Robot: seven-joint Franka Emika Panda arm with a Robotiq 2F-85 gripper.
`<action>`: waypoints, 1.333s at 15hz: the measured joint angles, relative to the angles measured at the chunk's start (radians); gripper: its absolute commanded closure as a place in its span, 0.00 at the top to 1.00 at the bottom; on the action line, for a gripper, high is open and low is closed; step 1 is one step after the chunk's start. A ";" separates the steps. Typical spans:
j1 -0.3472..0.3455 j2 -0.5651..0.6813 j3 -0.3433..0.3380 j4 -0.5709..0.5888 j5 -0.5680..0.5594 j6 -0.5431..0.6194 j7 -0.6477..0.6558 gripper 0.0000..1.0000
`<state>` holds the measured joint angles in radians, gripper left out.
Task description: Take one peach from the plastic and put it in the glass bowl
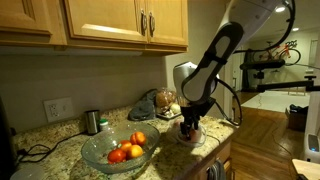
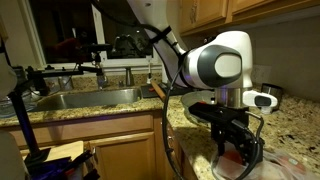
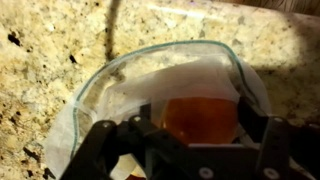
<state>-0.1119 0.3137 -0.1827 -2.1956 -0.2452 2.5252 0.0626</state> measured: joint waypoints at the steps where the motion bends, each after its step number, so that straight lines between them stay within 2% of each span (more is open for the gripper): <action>1: 0.000 0.000 0.000 0.000 0.000 0.000 0.000 0.50; 2: 0.000 0.000 0.000 0.001 0.000 0.000 0.000 0.43; 6: 0.000 0.000 0.000 0.004 0.000 0.000 0.000 0.40; 20: 0.015 -0.020 0.000 0.022 -0.018 0.002 0.001 0.39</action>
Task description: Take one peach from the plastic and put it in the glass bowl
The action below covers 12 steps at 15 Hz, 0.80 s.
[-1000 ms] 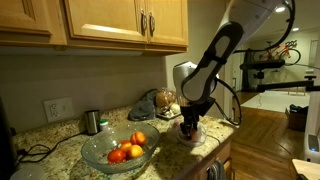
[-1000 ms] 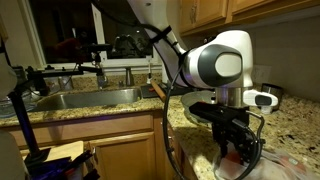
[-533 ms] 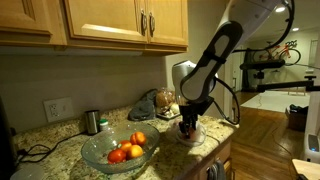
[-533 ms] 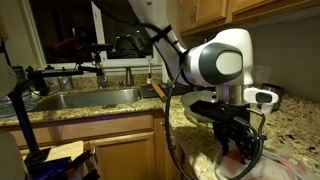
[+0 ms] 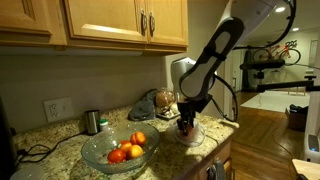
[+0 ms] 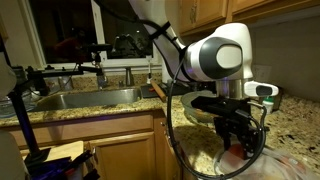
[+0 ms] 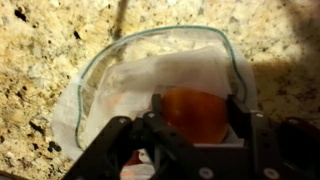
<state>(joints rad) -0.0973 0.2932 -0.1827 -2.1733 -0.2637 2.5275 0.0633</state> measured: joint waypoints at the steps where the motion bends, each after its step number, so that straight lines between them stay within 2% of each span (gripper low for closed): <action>1: 0.002 -0.004 0.000 0.000 -0.005 0.001 0.001 0.39; 12: 0.022 -0.094 0.000 -0.030 -0.109 0.011 0.043 0.39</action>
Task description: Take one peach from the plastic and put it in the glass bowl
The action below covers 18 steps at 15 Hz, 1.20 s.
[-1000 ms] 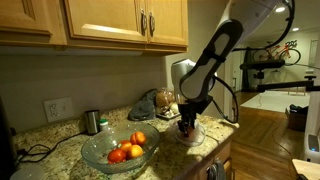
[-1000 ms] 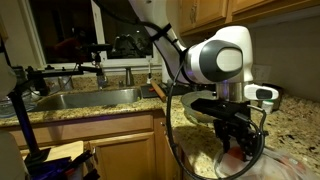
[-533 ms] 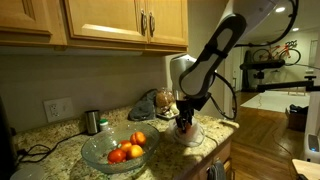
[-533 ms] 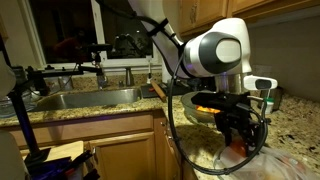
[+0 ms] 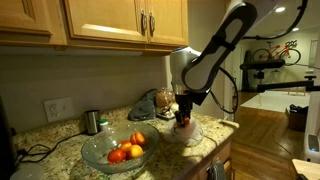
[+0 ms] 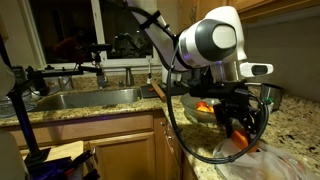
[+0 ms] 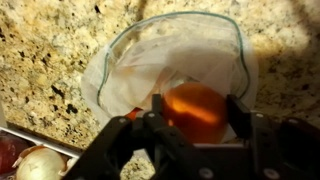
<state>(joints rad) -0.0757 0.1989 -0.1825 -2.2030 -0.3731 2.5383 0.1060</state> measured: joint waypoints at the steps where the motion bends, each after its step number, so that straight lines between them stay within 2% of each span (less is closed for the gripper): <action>1: 0.000 -0.010 0.000 -0.005 -0.008 0.000 0.003 0.39; 10: 0.008 -0.075 0.003 -0.047 -0.101 0.006 0.065 0.39; 18: 0.025 -0.122 0.020 -0.070 -0.275 0.006 0.205 0.39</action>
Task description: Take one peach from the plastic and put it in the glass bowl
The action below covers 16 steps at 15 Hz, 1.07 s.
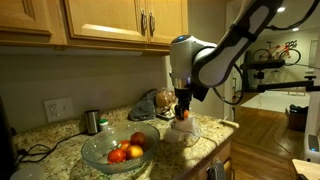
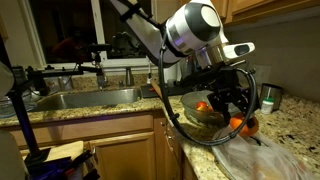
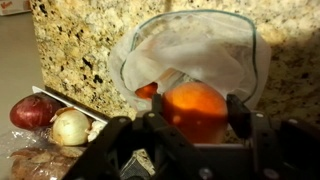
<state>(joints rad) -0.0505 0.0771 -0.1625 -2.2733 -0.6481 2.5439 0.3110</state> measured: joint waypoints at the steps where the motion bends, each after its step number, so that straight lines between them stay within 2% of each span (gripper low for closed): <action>1: 0.000 -0.007 0.004 -0.003 -0.019 0.000 0.019 0.39; 5: 0.001 -0.027 0.018 -0.011 -0.058 -0.001 0.063 0.39; 12: -0.001 -0.028 0.022 -0.013 -0.059 -0.001 0.066 0.39; 16: -0.007 -0.023 0.022 -0.015 -0.017 -0.001 0.053 0.39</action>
<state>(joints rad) -0.0579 0.0542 -0.1404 -2.2881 -0.6652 2.5428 0.3639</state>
